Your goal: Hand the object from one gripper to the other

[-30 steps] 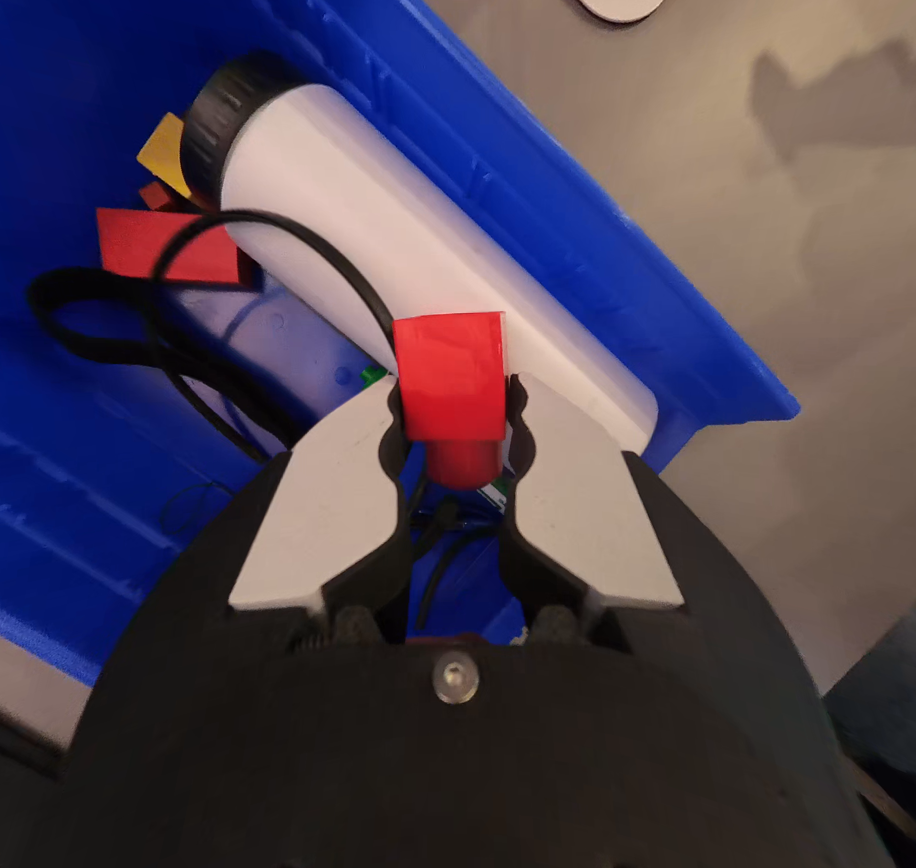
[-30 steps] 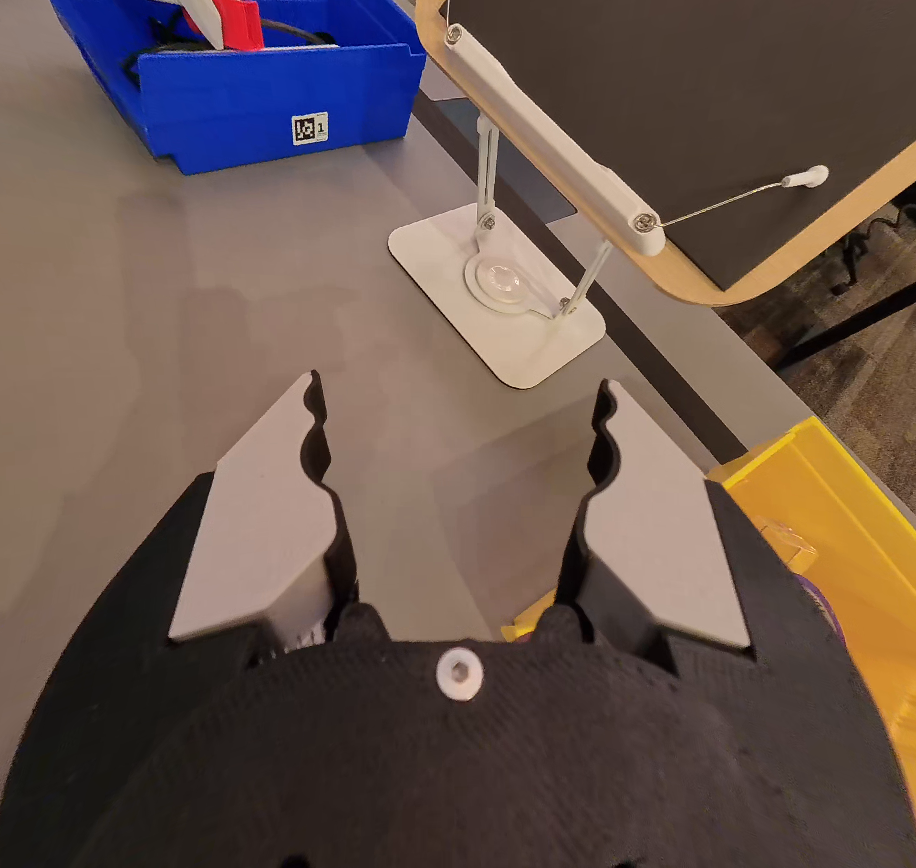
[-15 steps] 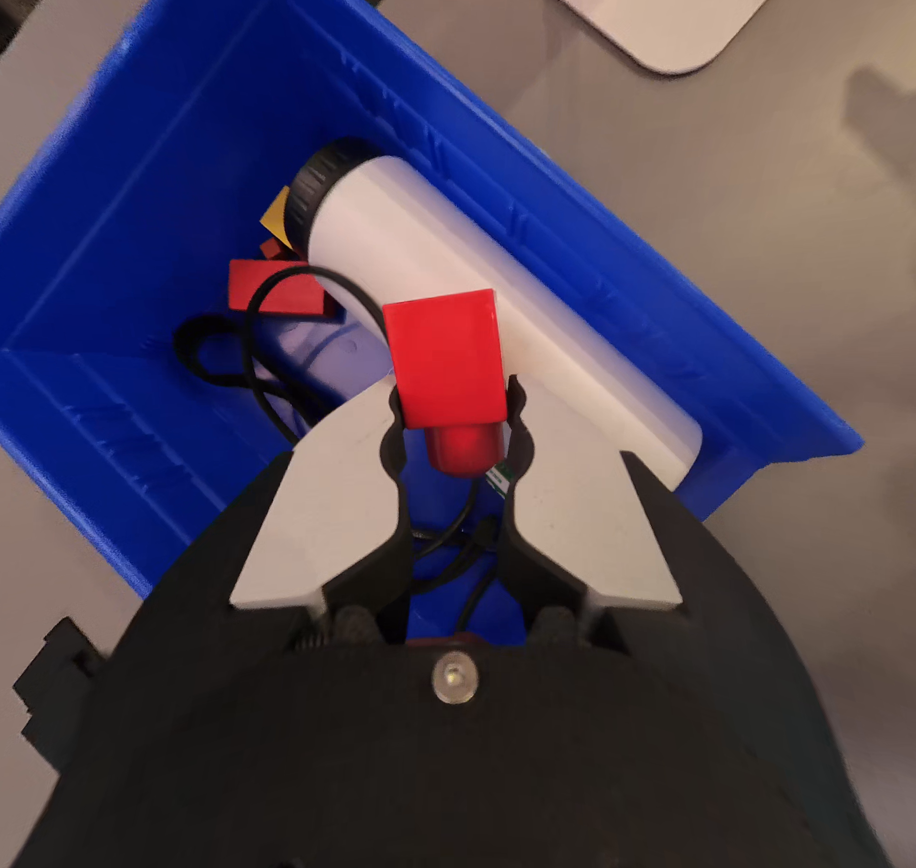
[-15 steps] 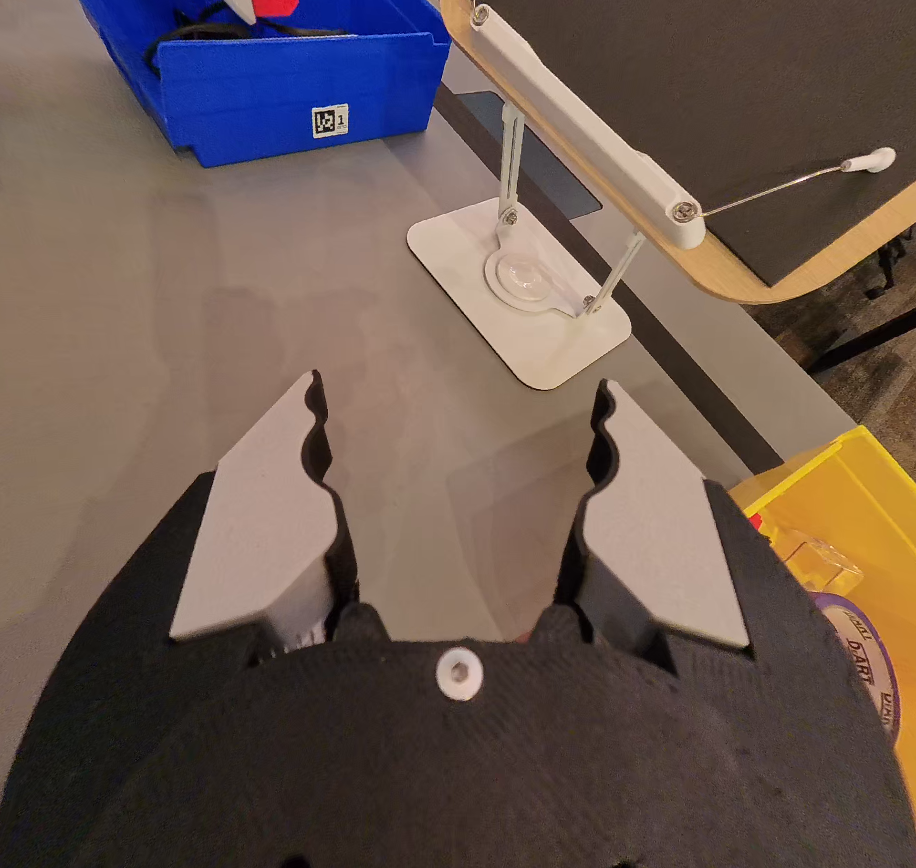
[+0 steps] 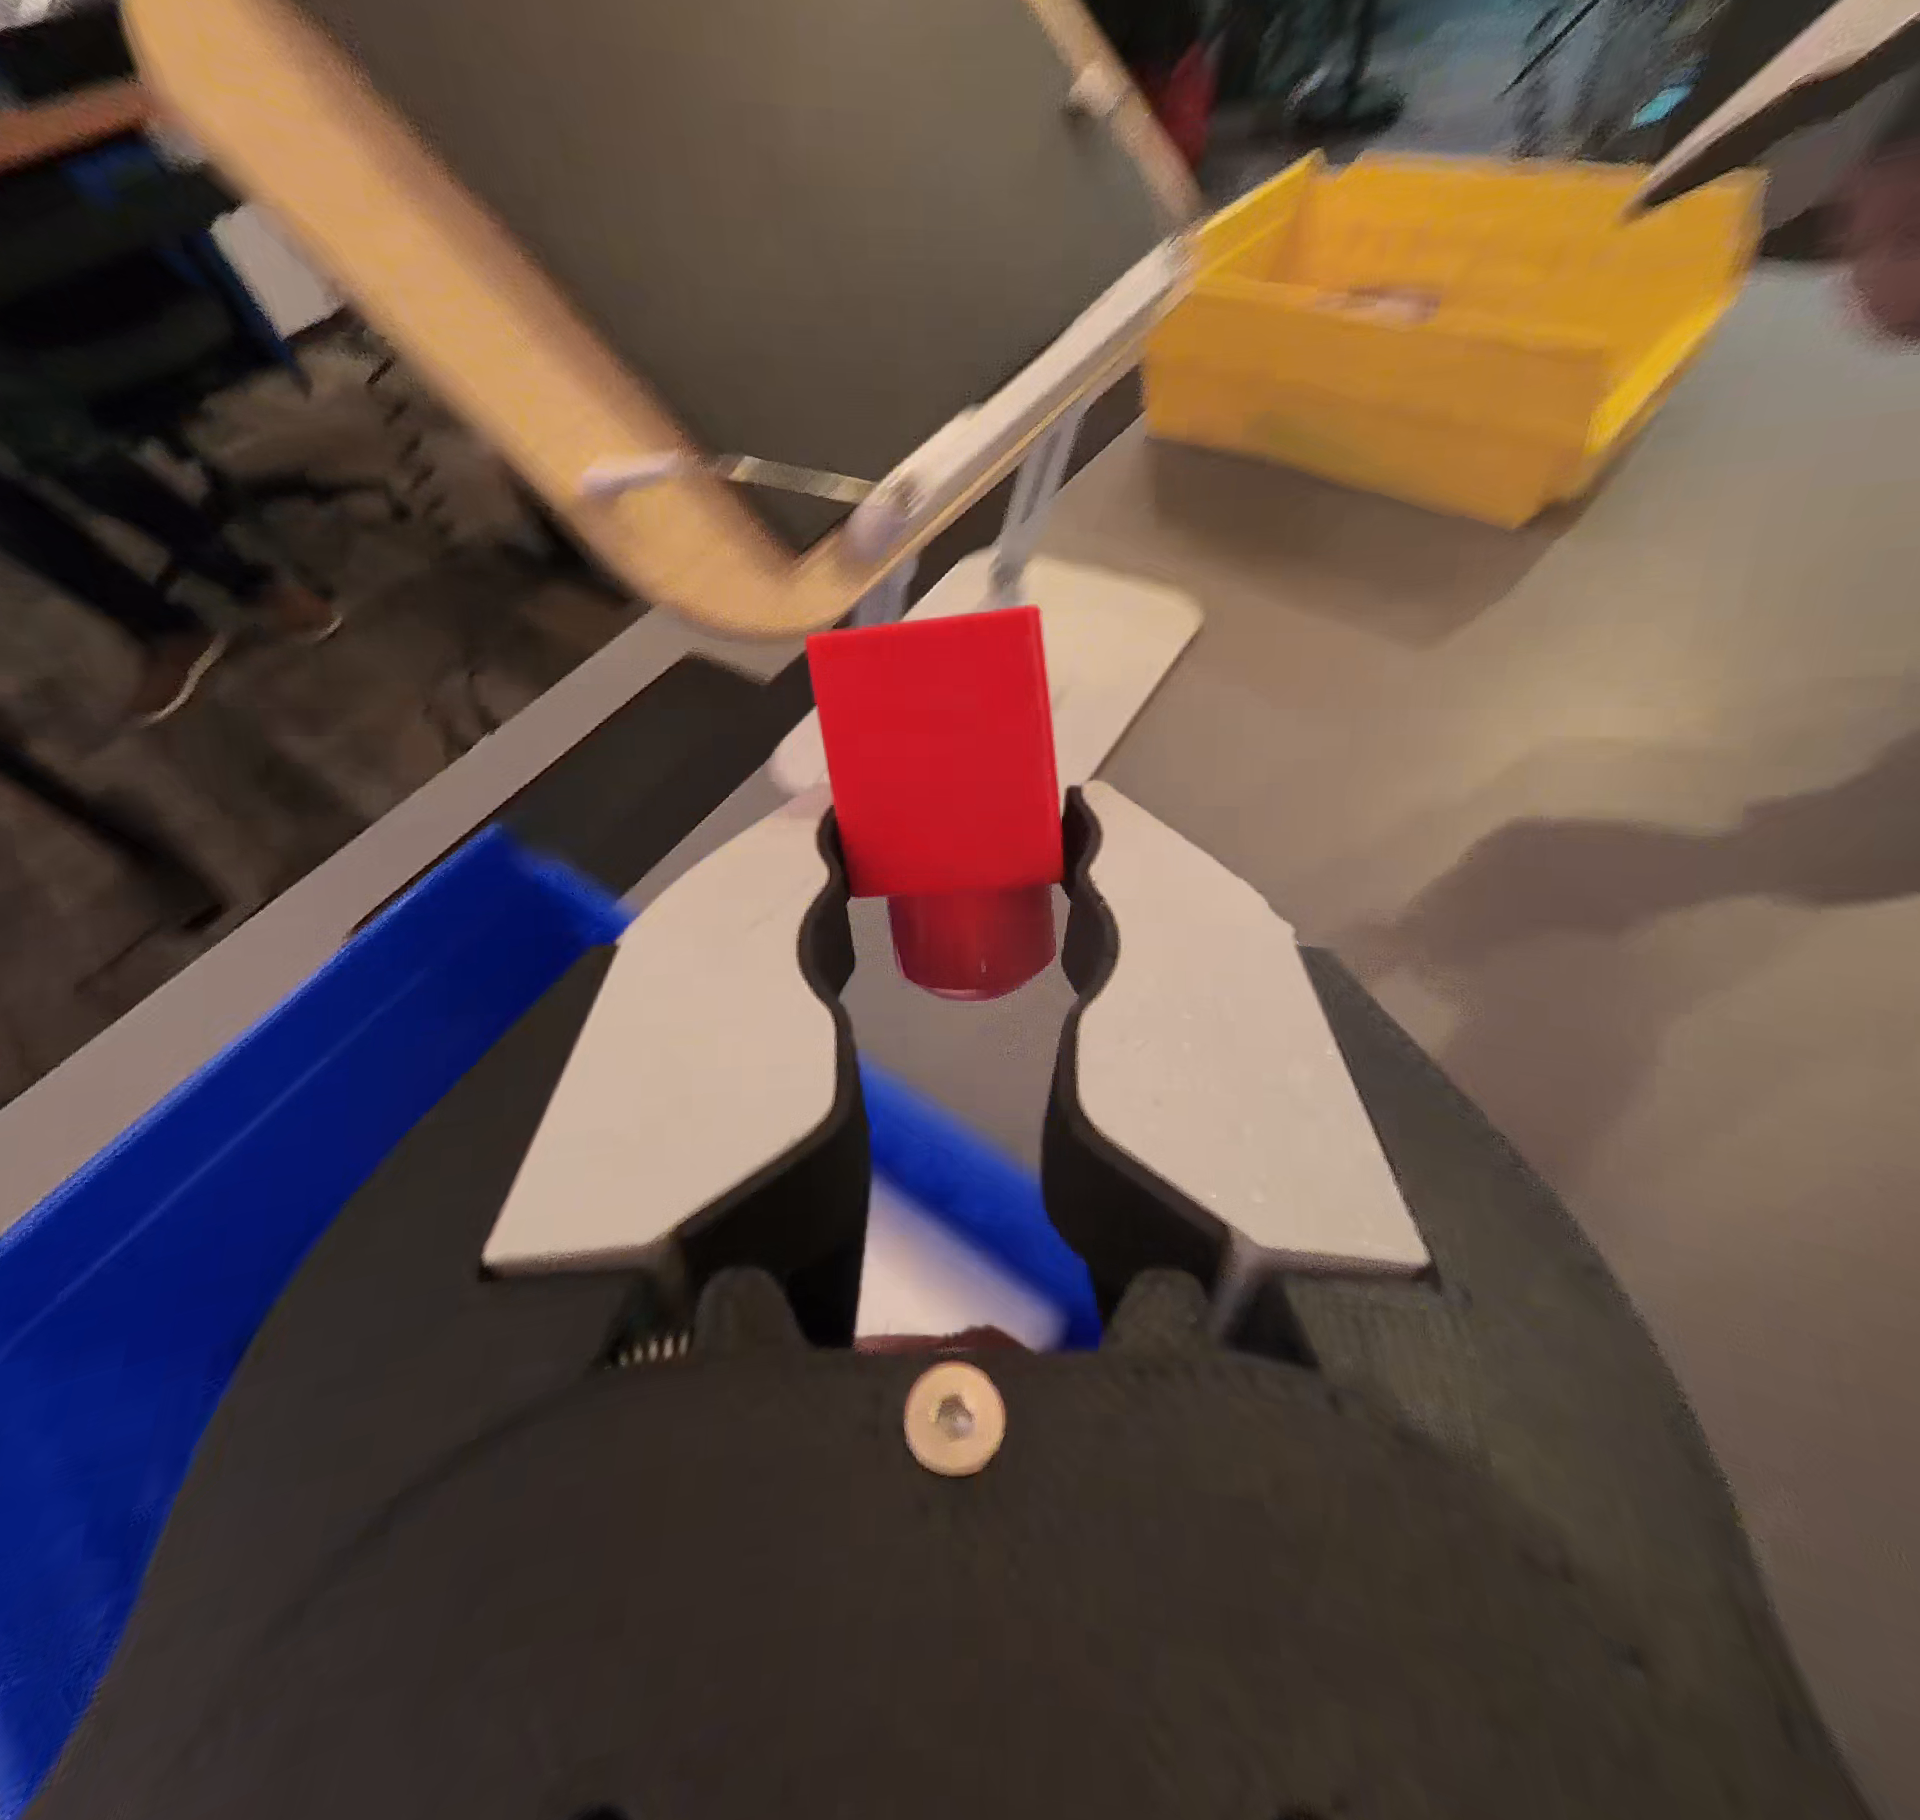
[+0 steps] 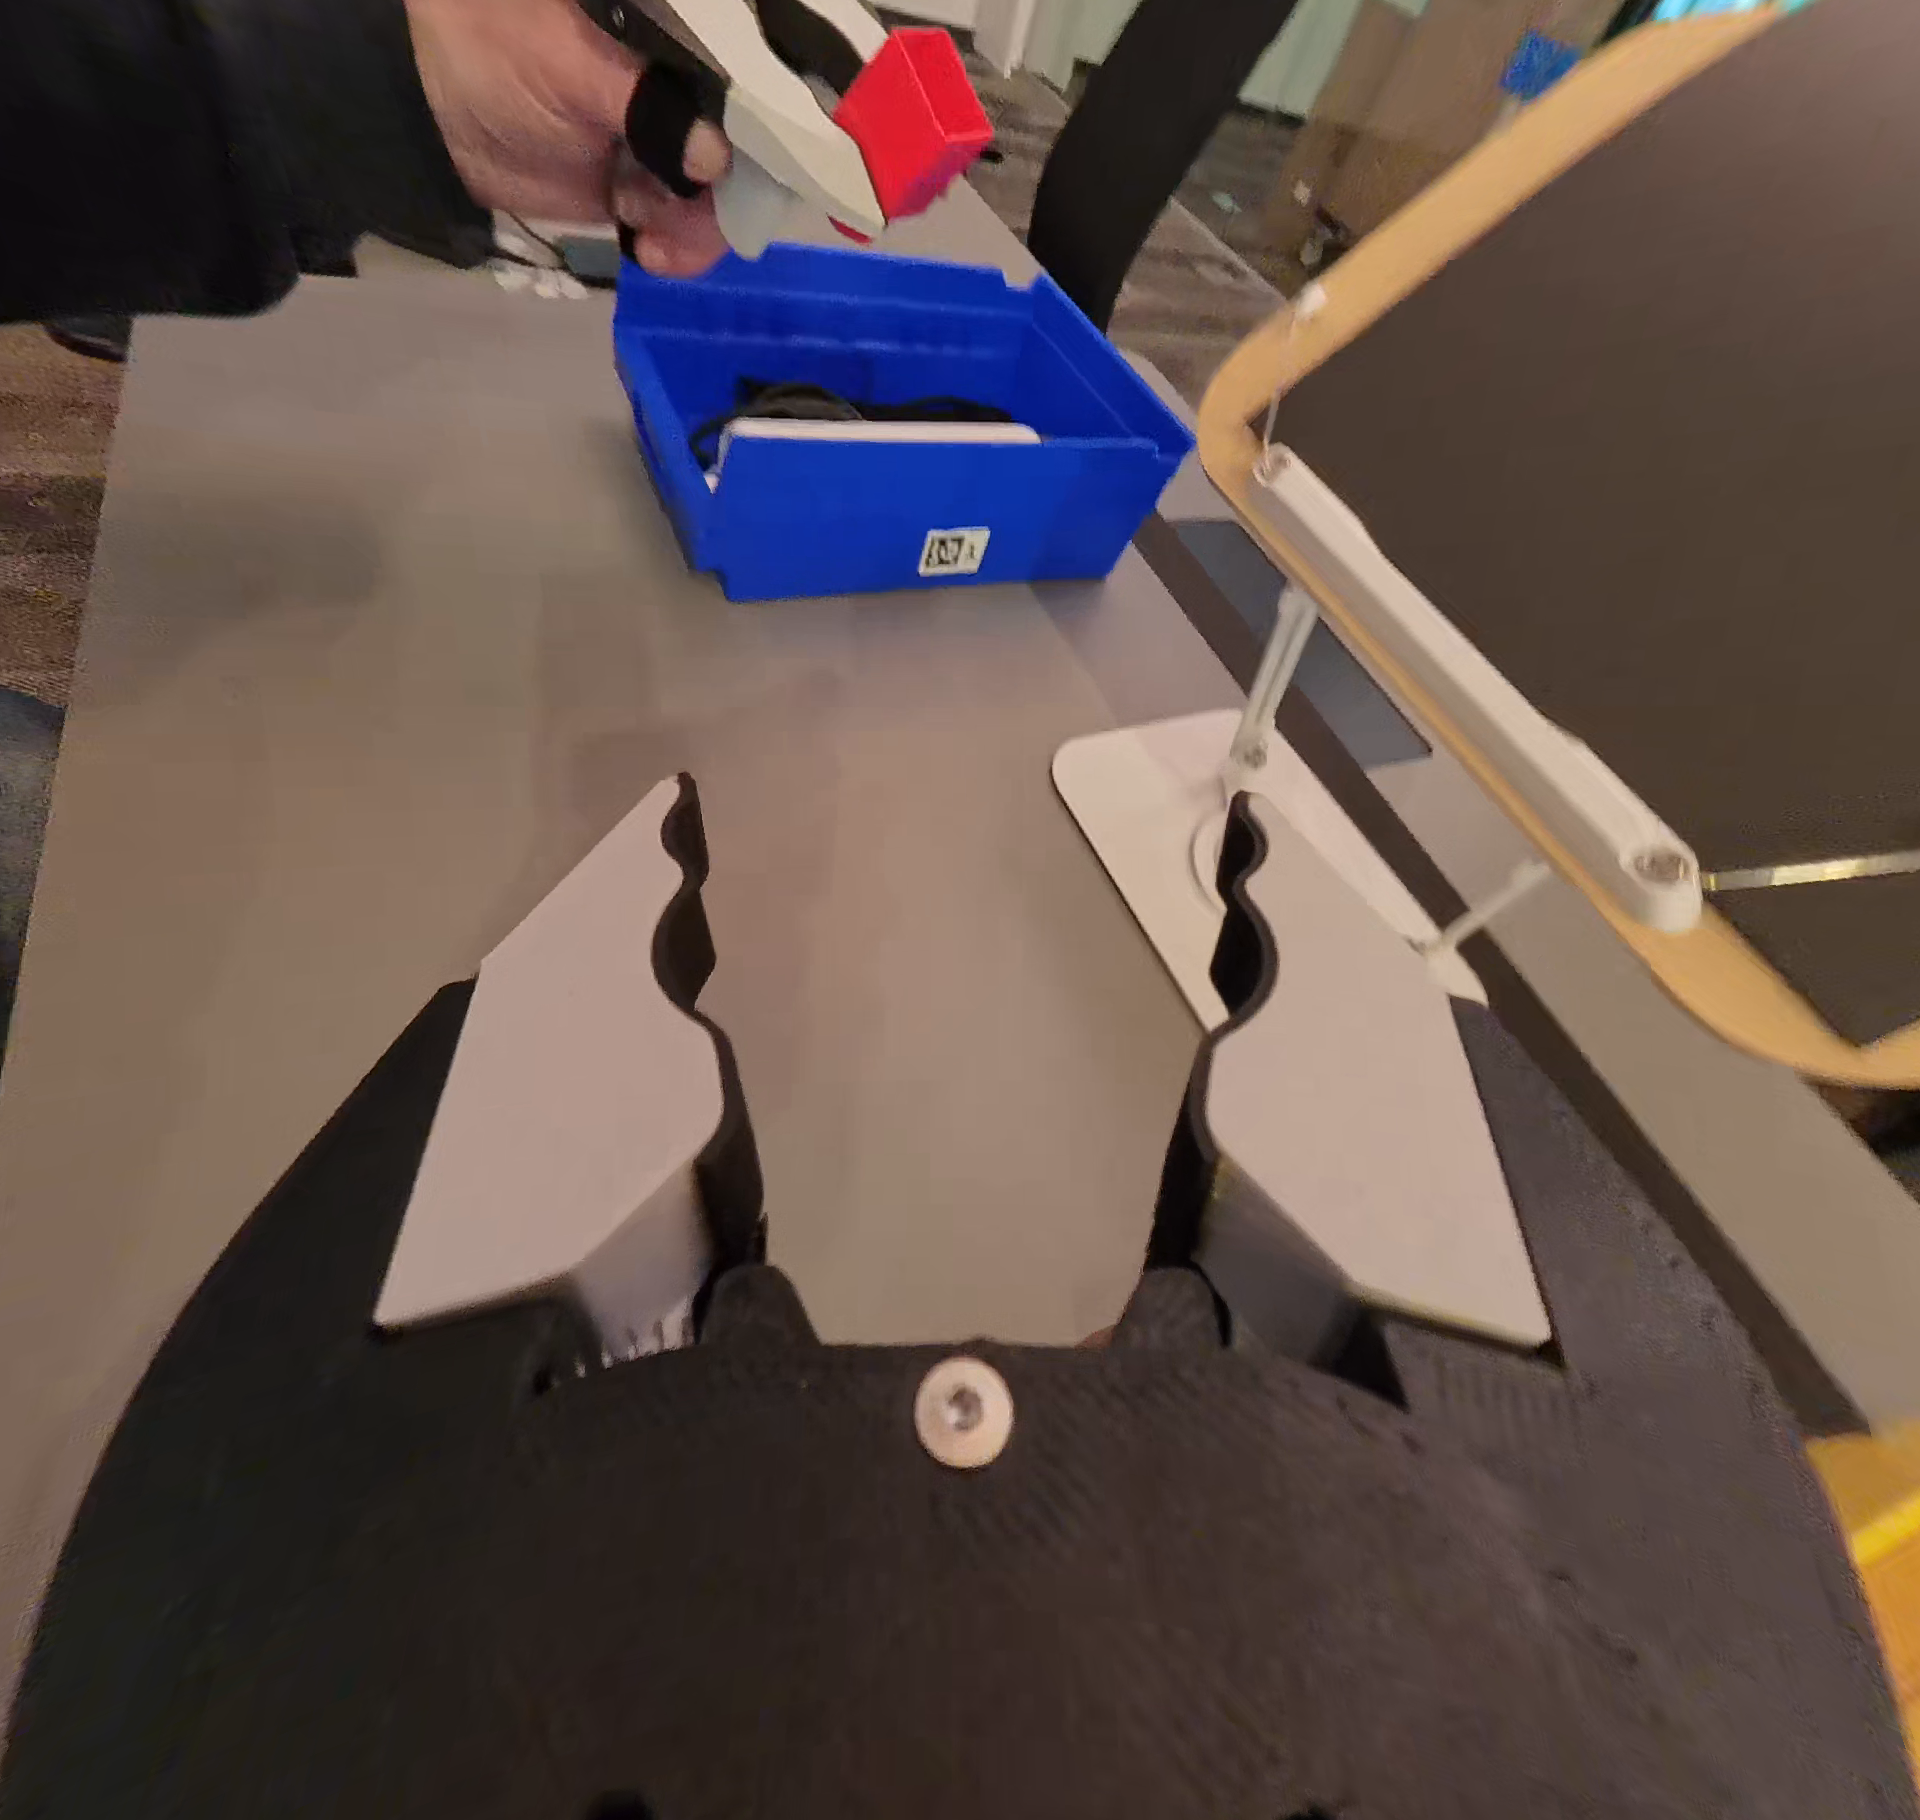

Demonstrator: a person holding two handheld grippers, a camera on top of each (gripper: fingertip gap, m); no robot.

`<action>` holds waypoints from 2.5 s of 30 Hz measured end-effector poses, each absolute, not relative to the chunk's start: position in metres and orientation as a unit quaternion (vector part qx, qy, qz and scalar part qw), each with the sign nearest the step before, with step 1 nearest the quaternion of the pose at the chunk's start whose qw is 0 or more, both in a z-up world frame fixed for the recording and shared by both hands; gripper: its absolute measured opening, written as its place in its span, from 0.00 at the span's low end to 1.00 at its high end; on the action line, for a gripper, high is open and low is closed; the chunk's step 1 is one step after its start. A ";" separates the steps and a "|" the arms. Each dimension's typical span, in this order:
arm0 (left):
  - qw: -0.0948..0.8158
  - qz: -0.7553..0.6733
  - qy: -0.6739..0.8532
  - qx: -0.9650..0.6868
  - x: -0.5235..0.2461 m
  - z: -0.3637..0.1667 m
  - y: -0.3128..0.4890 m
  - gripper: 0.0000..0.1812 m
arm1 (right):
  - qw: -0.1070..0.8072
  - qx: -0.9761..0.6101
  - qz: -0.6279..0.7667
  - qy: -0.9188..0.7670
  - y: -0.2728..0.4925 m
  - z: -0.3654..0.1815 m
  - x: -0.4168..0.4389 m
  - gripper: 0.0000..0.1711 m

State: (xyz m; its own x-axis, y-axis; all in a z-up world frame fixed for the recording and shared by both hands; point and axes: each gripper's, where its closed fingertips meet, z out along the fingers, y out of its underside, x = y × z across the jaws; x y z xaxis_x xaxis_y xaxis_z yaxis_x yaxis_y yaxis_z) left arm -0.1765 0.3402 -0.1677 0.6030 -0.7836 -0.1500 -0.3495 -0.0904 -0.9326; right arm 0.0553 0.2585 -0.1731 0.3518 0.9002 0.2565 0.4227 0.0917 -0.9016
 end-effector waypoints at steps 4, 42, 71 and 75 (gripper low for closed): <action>0.564 -0.360 0.363 -0.649 -0.116 -0.138 0.301 0.21 | 0.582 -0.572 0.195 -0.544 0.247 -0.155 0.027 0.60; 0.474 -0.604 0.321 -0.554 0.025 -0.134 0.205 0.35 | 0.569 -0.517 0.282 -0.573 0.218 -0.136 0.019 0.39; 0.620 -0.020 0.615 -0.487 0.073 -0.172 0.202 0.20 | 0.285 -0.552 0.675 -0.398 0.178 -0.161 0.038 0.46; 0.601 -0.118 0.563 -0.555 0.065 -0.169 0.208 0.20 | 0.388 -0.558 0.598 -0.424 0.192 -0.158 0.049 0.51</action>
